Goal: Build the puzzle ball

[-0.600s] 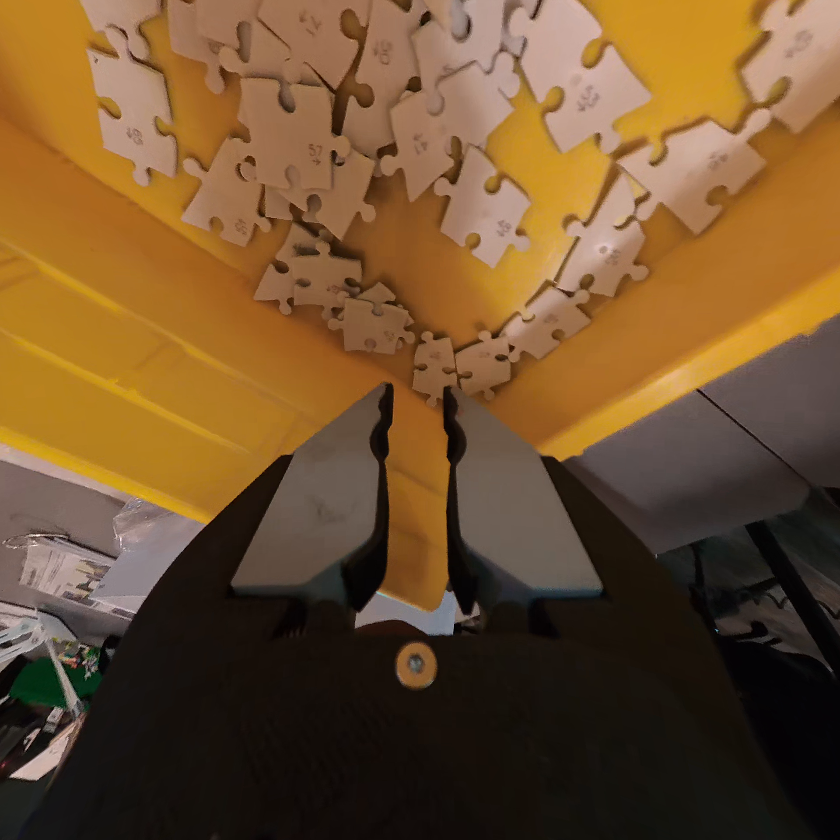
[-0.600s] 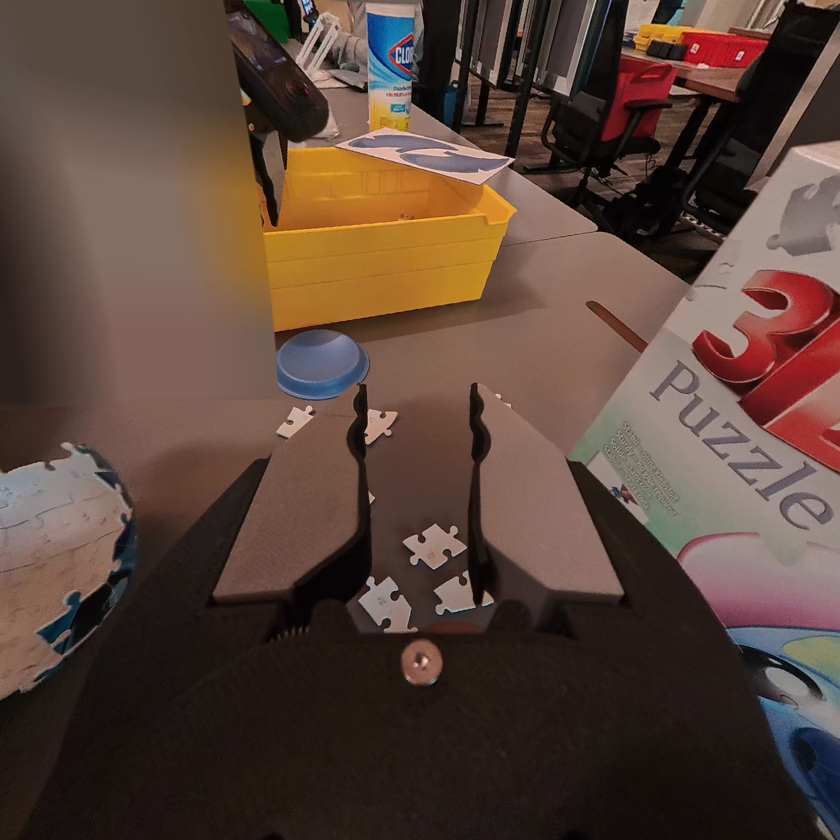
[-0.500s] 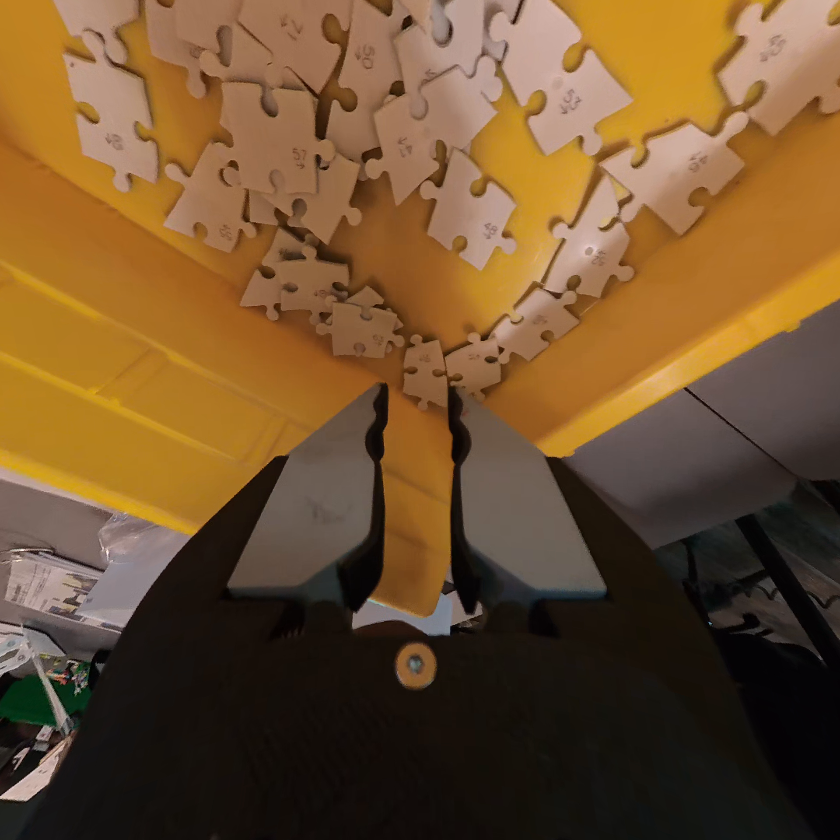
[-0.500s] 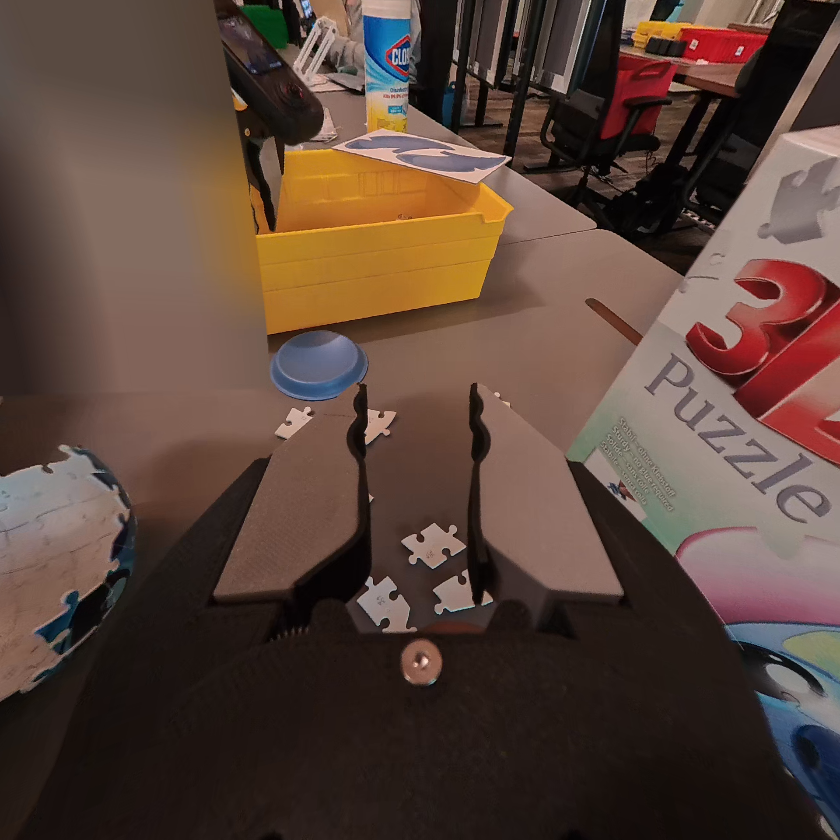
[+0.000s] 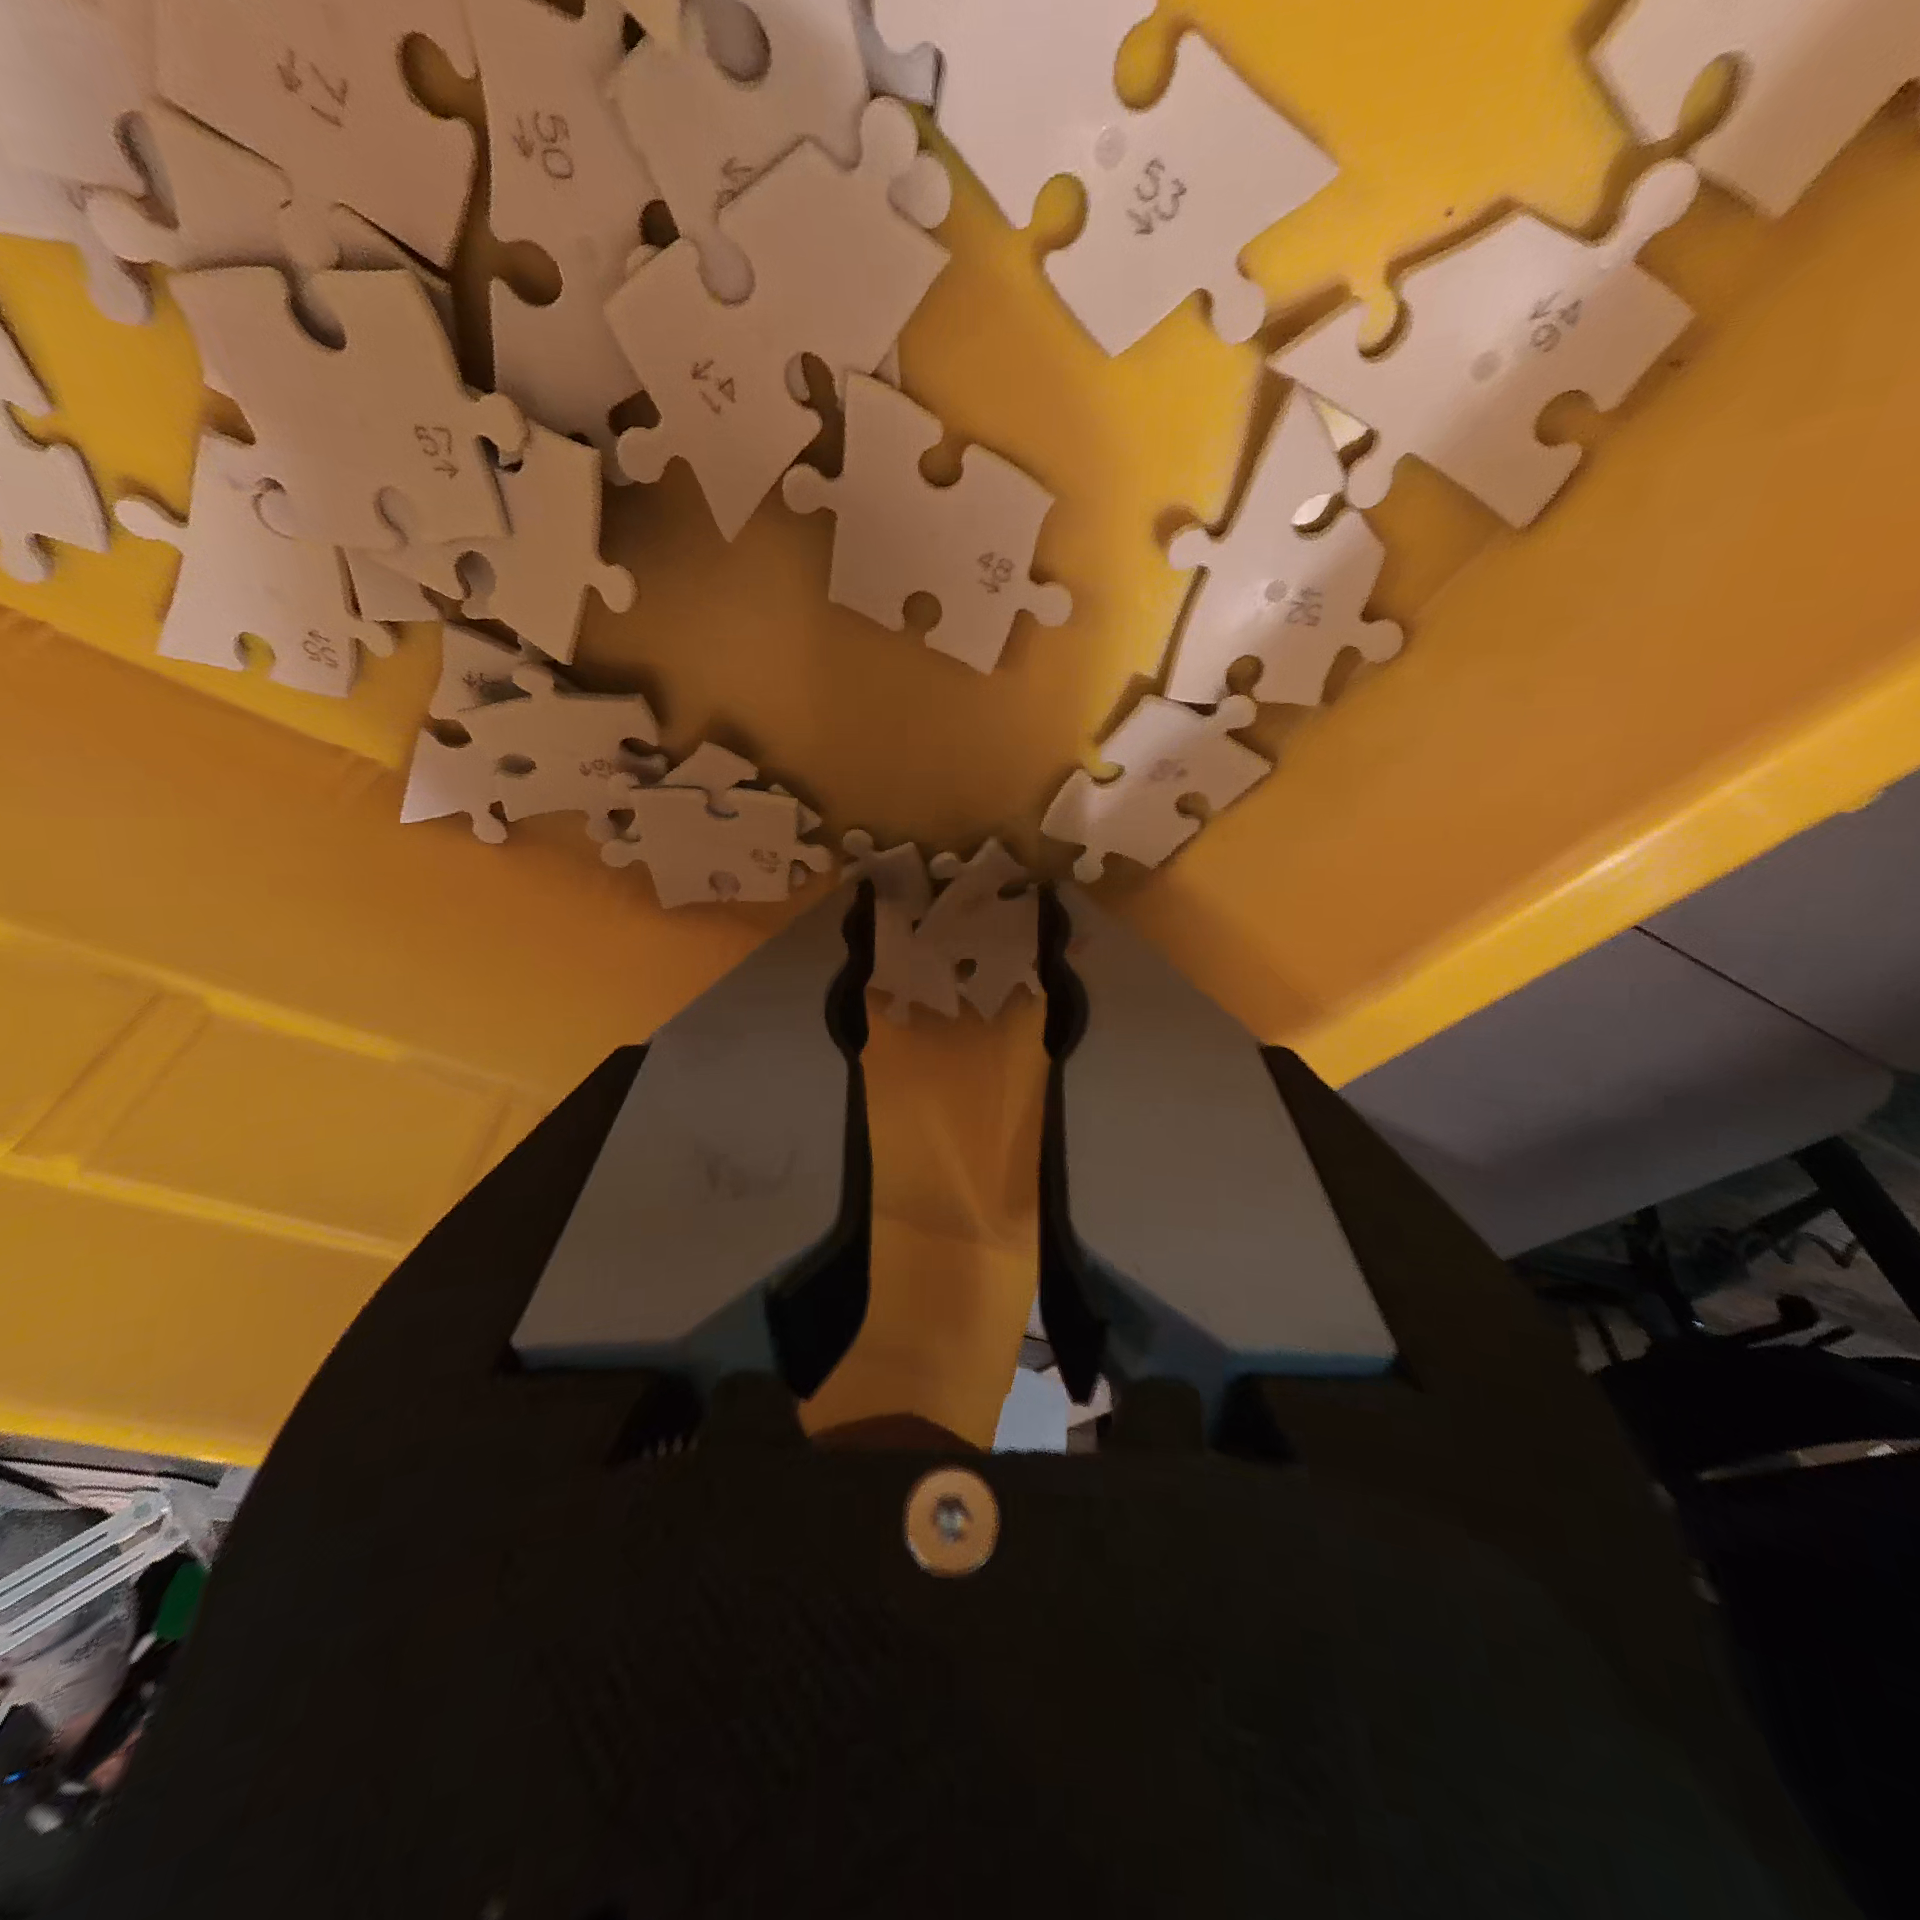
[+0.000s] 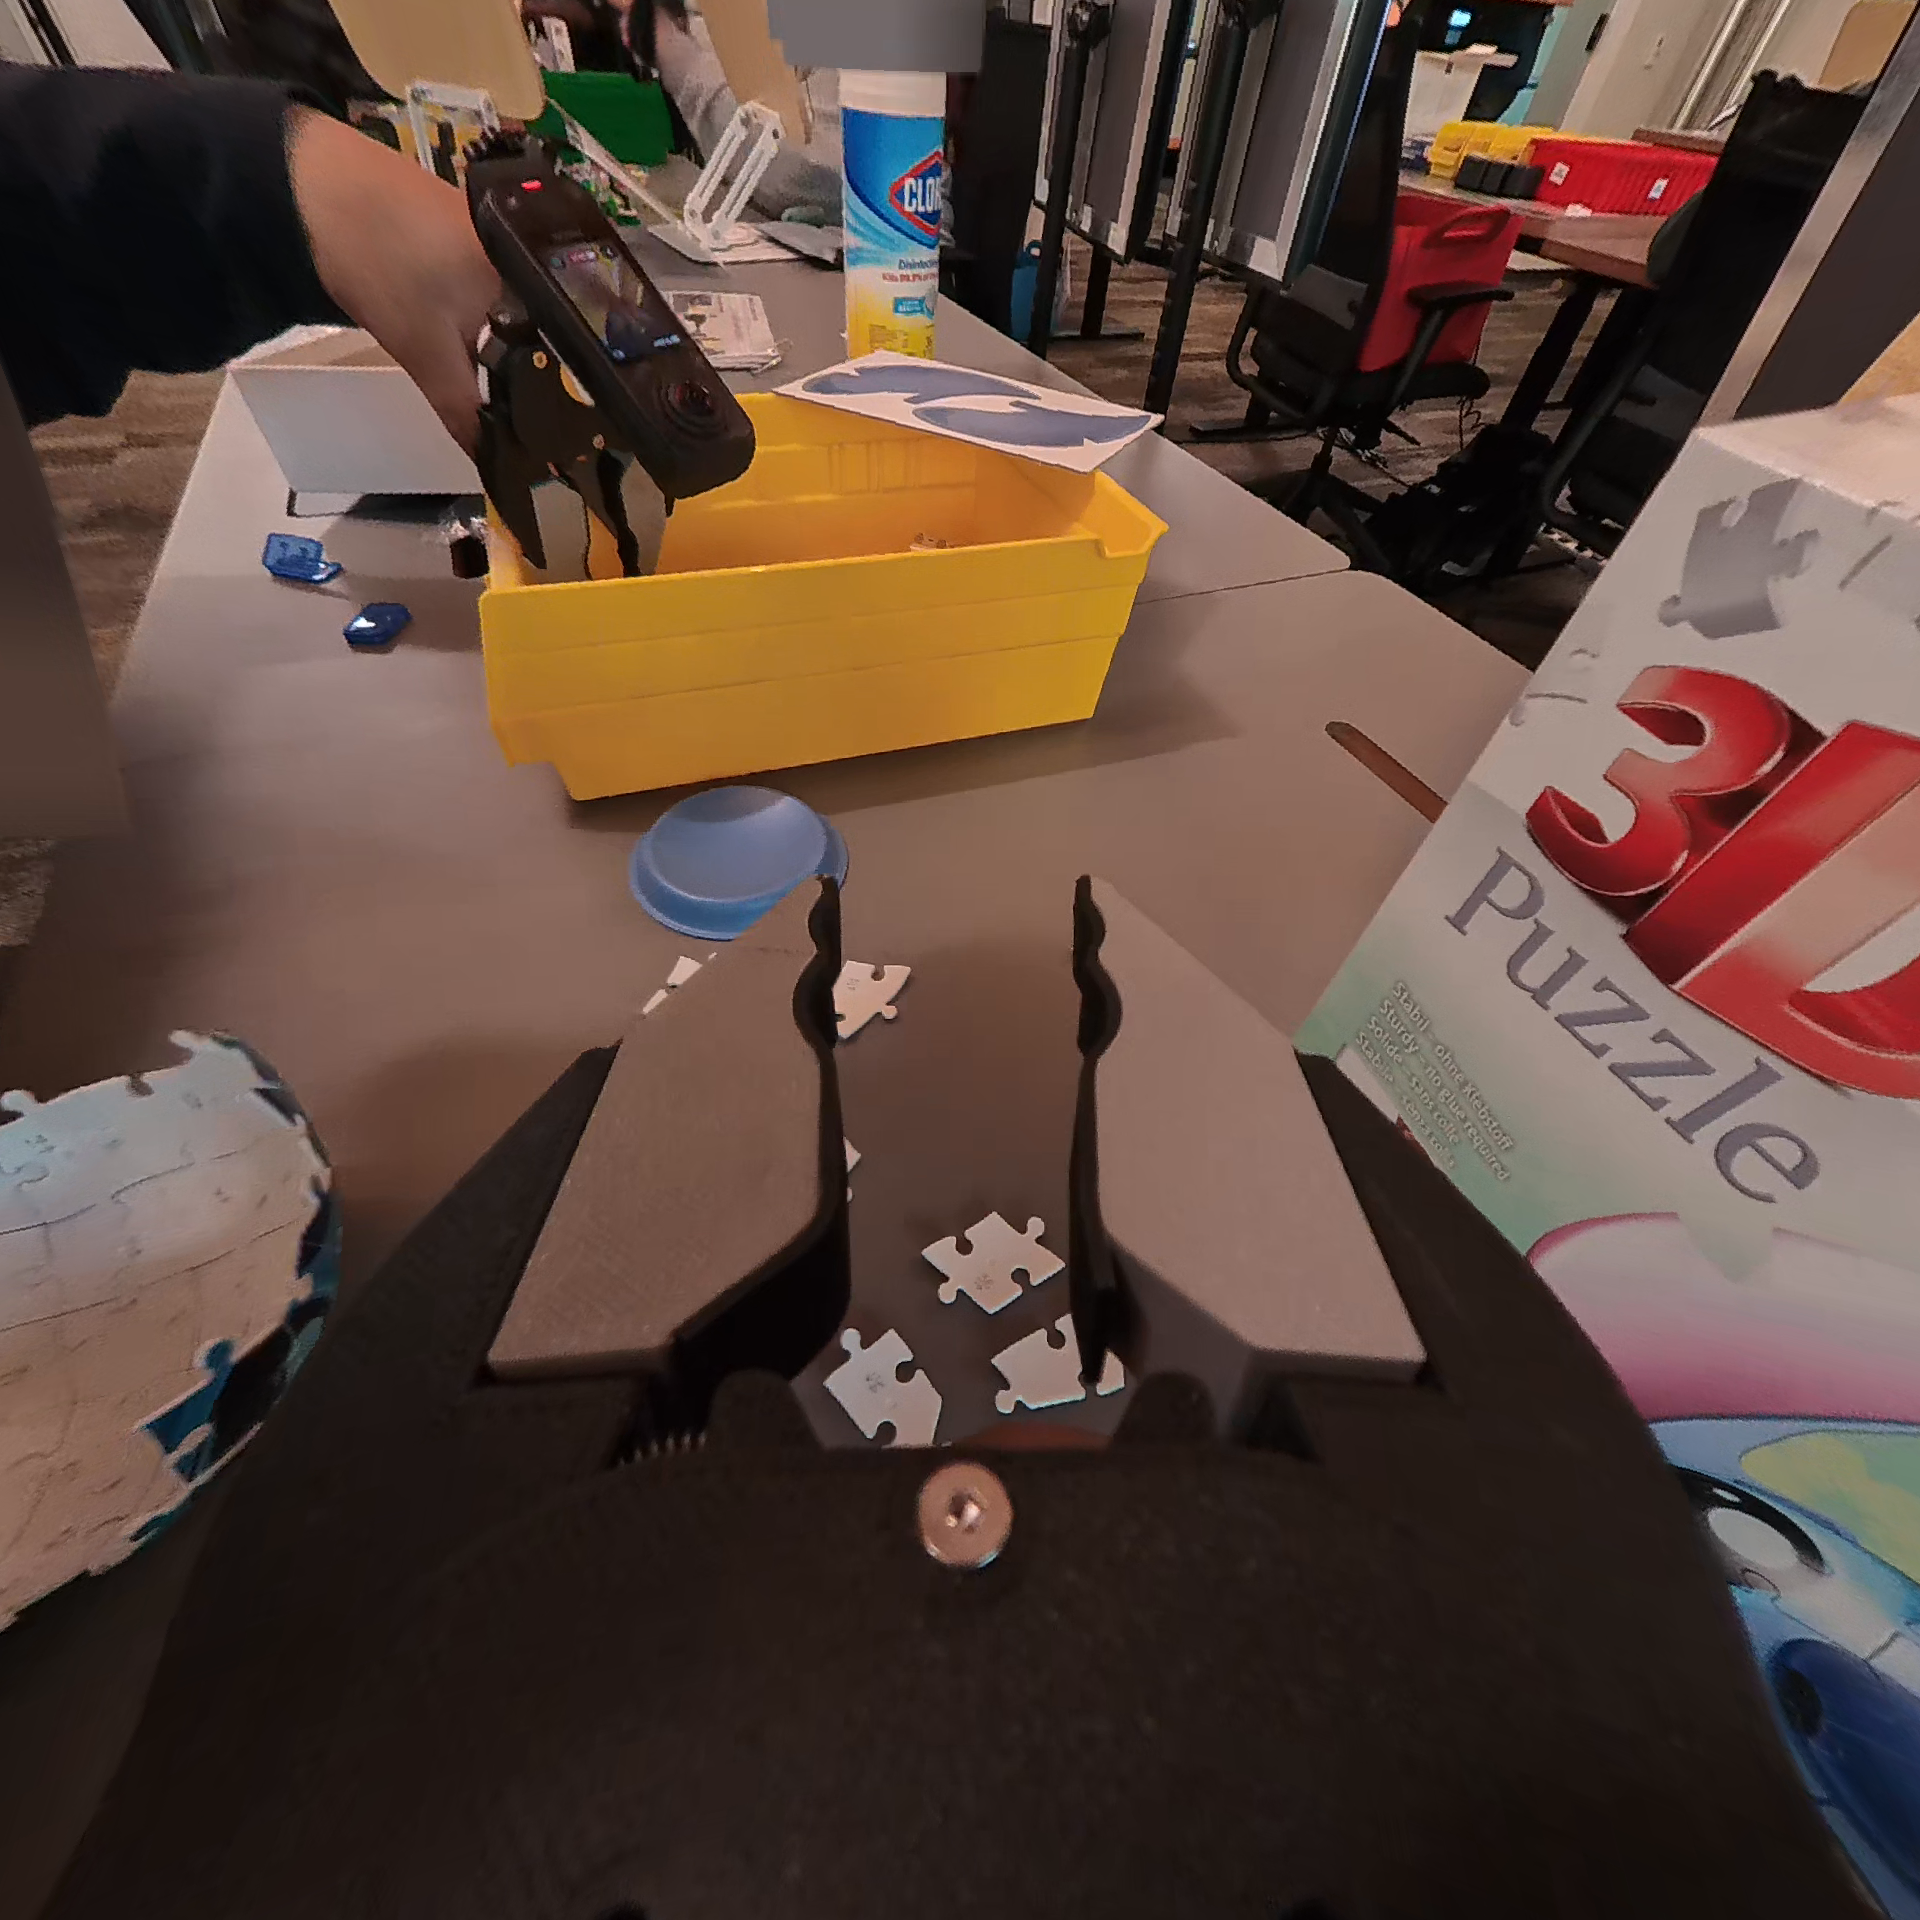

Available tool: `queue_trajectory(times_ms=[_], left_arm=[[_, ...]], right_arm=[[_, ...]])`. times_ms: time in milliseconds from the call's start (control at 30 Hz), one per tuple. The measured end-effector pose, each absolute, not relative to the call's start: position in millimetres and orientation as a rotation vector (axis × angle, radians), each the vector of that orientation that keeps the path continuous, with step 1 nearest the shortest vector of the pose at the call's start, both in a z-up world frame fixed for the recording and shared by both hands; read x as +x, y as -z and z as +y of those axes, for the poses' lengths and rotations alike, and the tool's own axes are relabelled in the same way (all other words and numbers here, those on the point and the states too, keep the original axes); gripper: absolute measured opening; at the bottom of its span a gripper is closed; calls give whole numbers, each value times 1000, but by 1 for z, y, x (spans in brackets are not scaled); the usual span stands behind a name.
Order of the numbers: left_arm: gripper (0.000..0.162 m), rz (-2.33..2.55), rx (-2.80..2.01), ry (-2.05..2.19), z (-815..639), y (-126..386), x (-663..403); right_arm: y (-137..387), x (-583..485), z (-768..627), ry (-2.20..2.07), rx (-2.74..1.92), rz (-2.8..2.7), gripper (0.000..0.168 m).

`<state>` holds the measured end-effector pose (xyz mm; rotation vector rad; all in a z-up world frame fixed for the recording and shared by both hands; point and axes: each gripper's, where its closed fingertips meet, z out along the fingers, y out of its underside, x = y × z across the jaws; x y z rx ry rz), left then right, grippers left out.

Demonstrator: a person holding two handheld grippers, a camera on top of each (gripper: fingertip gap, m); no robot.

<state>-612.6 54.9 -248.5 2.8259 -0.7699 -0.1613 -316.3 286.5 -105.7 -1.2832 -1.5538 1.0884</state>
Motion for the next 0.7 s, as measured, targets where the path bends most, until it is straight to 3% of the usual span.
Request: queue_trajectory(times_ms=[33,300,567,700], left_arm=[[23,-787,2831,197,56,249,-615],[0,-754,2910,184,59,246,-613],[0,-701,2961,221,63,223,-616],[0,-700,3118,149,82,185,-598]], right_arm=[[105,-316,286,-1089,-1279,-1555,42],[101,-315,276,-1129,-1258,-1570,42],[102,-316,265,-1180,-1253,-1596,42],[101,-319,248,-1302,-1253,-1620,43]])
